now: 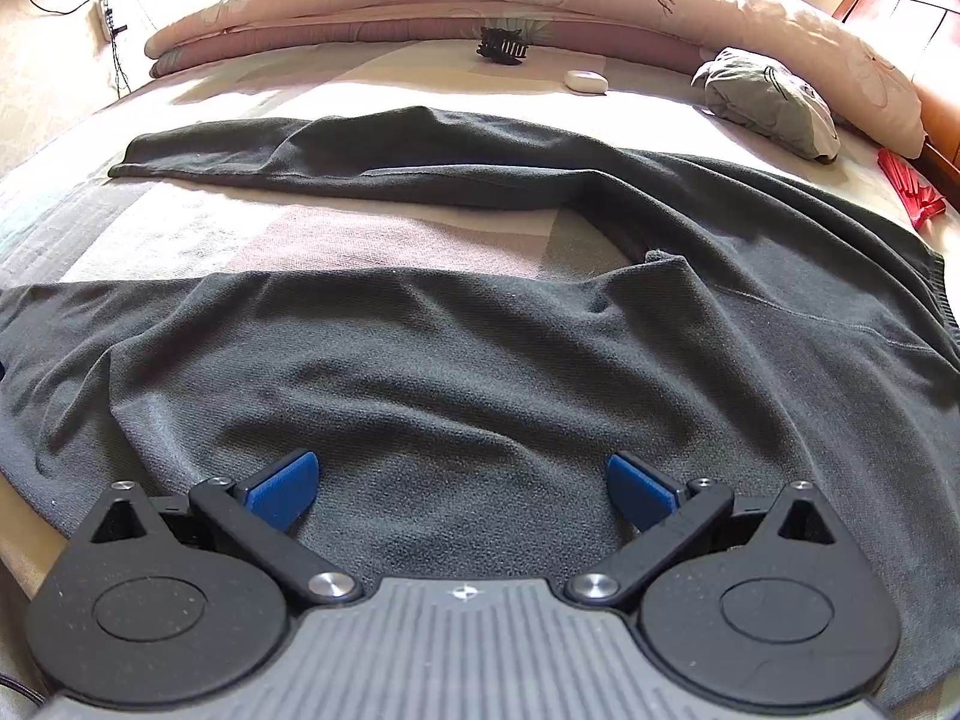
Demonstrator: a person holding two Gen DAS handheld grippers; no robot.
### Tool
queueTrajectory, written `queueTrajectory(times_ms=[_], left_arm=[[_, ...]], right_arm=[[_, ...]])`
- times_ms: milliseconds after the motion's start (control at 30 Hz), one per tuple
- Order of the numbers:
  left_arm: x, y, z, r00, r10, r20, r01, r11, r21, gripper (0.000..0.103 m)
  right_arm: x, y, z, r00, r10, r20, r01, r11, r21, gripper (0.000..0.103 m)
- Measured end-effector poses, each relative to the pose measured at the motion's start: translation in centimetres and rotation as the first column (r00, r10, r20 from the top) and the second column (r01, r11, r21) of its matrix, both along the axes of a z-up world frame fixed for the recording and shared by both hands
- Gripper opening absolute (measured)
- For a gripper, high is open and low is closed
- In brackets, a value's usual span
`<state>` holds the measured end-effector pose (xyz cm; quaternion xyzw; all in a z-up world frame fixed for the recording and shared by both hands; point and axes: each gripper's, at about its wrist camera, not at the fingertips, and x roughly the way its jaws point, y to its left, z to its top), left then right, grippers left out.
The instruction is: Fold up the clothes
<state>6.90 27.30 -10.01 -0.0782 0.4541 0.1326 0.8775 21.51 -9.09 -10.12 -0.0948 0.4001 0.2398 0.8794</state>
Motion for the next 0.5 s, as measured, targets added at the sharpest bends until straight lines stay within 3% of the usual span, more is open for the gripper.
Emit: queueTrajectory(times_ms=[167,333,500], left_arm=[[-0.4,-1.6,1.2,1.0,-0.03,0.0,0.03,0.997,0.071,0.101],[0.5,-3.3,1.7,0.991,-0.121,0.049,0.12,0.992,0.033,0.101],[0.8,-3.8,0.1,0.993,-0.12,0.019,0.12,0.992,0.024,0.102]], right_arm=[[1.9,0.1,0.3,0.999,-0.029,-0.015,0.029,1.0,-0.008,0.103],[2.9,0.4,1.6,0.994,-0.093,-0.056,0.093,0.996,0.004,0.103],[0.9,2.3,1.9,0.997,0.013,-0.078,-0.01,1.0,0.029,0.103]])
